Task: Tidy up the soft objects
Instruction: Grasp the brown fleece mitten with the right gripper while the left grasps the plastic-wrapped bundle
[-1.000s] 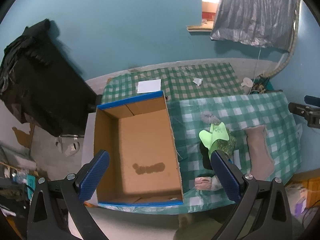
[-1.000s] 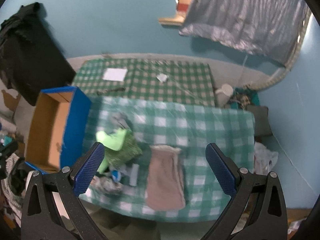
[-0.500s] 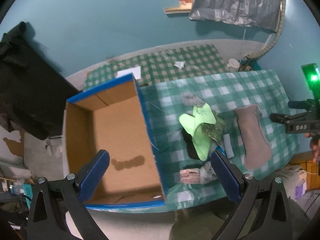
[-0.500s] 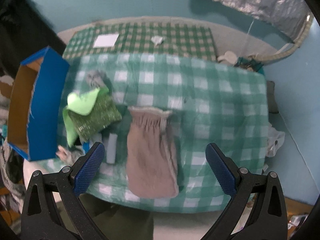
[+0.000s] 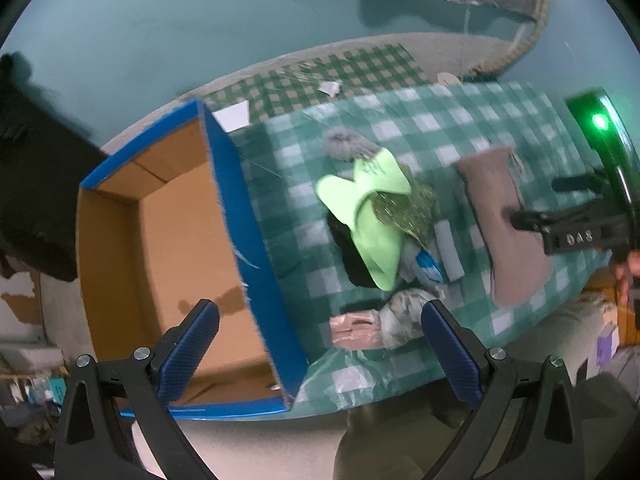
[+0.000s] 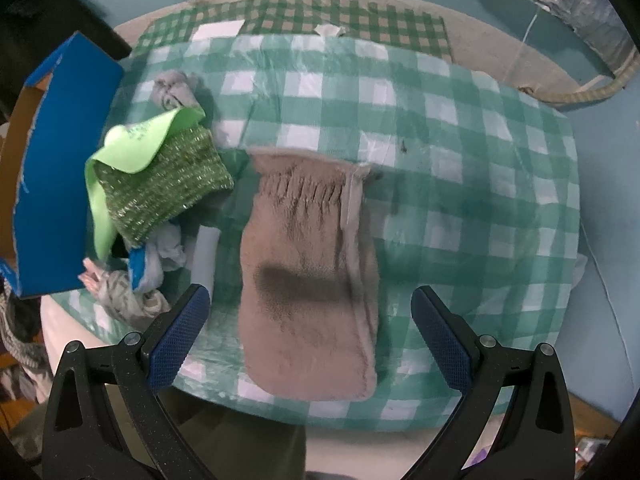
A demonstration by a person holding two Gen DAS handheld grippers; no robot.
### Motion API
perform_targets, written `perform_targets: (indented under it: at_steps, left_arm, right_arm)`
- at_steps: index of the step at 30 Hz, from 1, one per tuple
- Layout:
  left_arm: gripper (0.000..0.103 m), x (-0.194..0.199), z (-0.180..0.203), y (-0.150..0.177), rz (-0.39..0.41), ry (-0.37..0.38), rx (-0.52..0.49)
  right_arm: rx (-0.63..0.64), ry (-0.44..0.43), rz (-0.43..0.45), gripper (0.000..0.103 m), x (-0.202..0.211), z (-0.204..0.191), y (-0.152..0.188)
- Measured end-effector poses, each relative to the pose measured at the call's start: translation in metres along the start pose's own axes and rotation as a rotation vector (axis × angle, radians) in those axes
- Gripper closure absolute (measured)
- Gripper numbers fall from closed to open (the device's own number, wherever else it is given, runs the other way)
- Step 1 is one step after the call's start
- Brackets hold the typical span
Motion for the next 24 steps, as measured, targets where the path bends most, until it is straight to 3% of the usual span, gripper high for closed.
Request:
perform_targets:
  at_steps: [10,24]
  left_arm:
    - [0.001,-0.026,0.042,0.018,-0.060,0.056,-0.075]
    - [0.001,-0.065,0.071,0.032,-0.123,0.040,-0.164]
  right_arm:
    - [-0.013,0.042,-0.030,0.003,-0.035,0.005,-0.005]
    - [-0.031,0.025,-0.044,0.003,-0.064,0.021,-0.016]
Point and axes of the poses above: each gripper's, at about its wrist camera, not at the fingertips, and x roughly against the way its jaws point, z to its right, y to its underside, the point moved 5 cm from there along -x, roughly the way its jaws point, and after that the axes turned 6 degrees about -y, right-handed, at the moved point
